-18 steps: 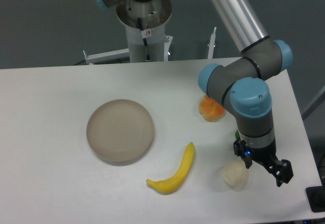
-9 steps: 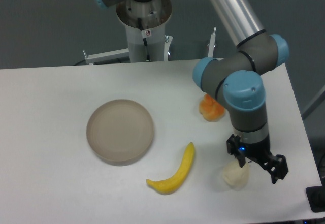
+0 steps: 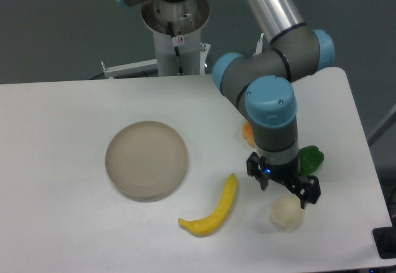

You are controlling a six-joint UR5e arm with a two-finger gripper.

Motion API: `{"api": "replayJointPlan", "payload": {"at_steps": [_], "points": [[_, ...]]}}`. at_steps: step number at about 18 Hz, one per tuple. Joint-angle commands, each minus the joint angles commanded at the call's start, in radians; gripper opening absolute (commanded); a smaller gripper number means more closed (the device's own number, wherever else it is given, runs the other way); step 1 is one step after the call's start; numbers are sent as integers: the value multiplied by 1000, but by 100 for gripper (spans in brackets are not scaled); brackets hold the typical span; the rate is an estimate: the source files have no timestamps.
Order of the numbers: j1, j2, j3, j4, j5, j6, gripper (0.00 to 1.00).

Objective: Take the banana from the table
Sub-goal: 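Move the gripper over the yellow banana and lower it, then close the gripper on the middle of the yellow banana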

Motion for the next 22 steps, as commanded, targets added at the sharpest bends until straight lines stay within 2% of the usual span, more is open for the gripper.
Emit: {"api": "replayJointPlan", "payload": {"at_steps": [2, 4, 12, 18, 22], "points": [[-2, -23, -3, 3, -115, -67, 100], [-14, -31, -52, 30, -119, -130, 100], [-26, -95, -173, 239, -117, -137, 100], [-43, -144, -175, 276, -114, -143, 100], [-57, -161, -179, 285, -67, -138, 100]]}}
